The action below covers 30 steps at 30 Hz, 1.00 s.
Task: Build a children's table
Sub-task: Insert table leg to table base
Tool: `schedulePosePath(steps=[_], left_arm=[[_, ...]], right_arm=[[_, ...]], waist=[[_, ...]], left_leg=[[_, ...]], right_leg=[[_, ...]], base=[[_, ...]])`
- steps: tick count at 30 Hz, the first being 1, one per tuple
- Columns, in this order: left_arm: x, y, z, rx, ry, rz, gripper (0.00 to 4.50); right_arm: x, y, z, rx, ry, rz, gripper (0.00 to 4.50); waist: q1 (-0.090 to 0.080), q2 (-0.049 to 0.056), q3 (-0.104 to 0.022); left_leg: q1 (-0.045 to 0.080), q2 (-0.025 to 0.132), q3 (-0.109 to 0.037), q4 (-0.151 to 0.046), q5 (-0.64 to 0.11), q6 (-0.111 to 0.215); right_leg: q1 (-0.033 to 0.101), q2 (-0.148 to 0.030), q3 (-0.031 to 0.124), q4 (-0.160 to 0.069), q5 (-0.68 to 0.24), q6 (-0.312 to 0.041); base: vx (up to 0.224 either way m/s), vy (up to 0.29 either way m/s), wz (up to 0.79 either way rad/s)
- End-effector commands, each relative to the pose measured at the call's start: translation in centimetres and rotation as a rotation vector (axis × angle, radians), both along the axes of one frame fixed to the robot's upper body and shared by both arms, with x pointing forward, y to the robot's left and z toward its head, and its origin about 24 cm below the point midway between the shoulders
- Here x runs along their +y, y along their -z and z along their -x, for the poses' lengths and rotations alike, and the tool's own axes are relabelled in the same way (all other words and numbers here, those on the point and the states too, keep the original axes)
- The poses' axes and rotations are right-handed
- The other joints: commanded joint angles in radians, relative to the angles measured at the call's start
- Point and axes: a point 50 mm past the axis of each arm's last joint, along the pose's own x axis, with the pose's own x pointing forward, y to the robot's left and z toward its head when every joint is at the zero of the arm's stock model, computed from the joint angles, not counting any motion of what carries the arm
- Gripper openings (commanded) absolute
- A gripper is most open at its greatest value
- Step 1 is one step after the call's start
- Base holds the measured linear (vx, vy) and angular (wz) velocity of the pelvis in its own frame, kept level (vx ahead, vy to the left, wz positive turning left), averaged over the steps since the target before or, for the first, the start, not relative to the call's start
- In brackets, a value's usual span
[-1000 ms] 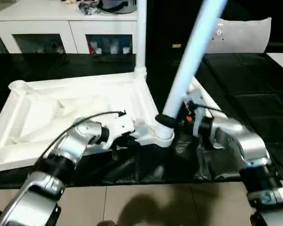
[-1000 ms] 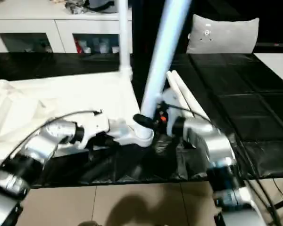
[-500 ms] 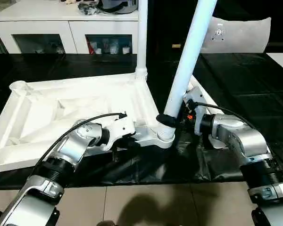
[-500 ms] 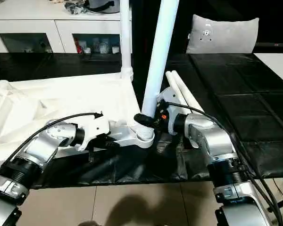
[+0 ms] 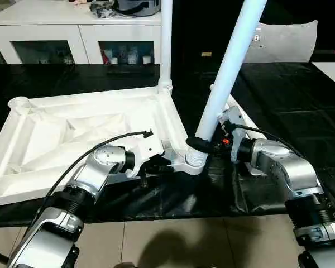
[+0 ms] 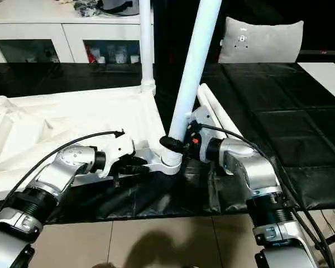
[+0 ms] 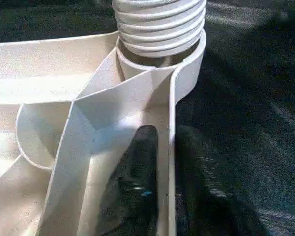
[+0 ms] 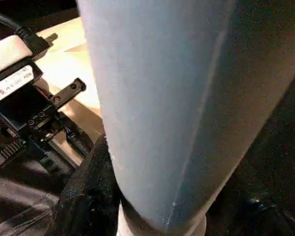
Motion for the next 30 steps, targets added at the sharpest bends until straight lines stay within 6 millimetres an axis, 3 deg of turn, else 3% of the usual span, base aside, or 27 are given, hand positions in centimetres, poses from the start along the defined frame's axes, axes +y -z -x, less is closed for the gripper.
schedulePosePath(steps=[1, 3, 8, 19, 30], left_arm=[[0.9, 0.9, 0.1, 0.033, -0.032, -0.035, 0.42], [1.0, 0.9, 0.1, 0.034, -0.028, -0.036, 0.17], [1.1, 1.1, 0.2, 0.029, -0.005, -0.075, 0.03], [1.2, 0.6, 0.2, 0.018, 0.087, -0.147, 0.0], [0.2, -0.3, 0.5, 0.012, 0.236, -0.156, 0.0]], right_arm=[[-0.4, -0.5, -0.1, -0.024, 0.013, -0.006, 1.88], [-0.3, -0.6, -0.2, -0.024, 0.009, -0.004, 1.88], [-0.2, -0.8, -0.5, -0.029, -0.006, 0.008, 1.88], [0.8, -0.7, -1.1, 0.012, -0.1, 0.048, 1.88], [1.0, 0.3, -1.6, 0.083, -0.156, 0.078, 1.88]], waist=[[-0.005, -0.015, -0.062], [-0.005, -0.014, -0.062], [-0.015, -0.014, -0.061], [-0.018, -0.012, -0.062], [-0.005, -0.016, -0.071]], left_leg=[[0.002, 0.012, 0.002, -0.066, -0.236, 0.044], [0.003, 0.012, 0.002, -0.065, -0.24, 0.044], [0.001, 0.013, -0.001, -0.066, -0.251, 0.043], [0.001, 0.018, -0.003, -0.071, -0.258, 0.045], [-0.007, 0.031, 0.001, -0.076, -0.159, 0.056]], right_leg=[[0.05, -0.062, 0.037, -0.11, -0.584, 0.028], [0.049, -0.062, 0.035, -0.112, -0.596, 0.034], [0.051, -0.062, 0.032, -0.113, -0.598, 0.038], [0.053, -0.066, 0.038, -0.106, -0.563, 0.003], [0.062, -0.067, 0.056, -0.071, -0.389, -0.083]], base=[[0.0, 0.0, 0.0], [0.0, 0.0, 0.0], [0.0, 0.0, 0.0], [0.0, 0.0, 0.0], [0.0, 0.0, 0.0]])
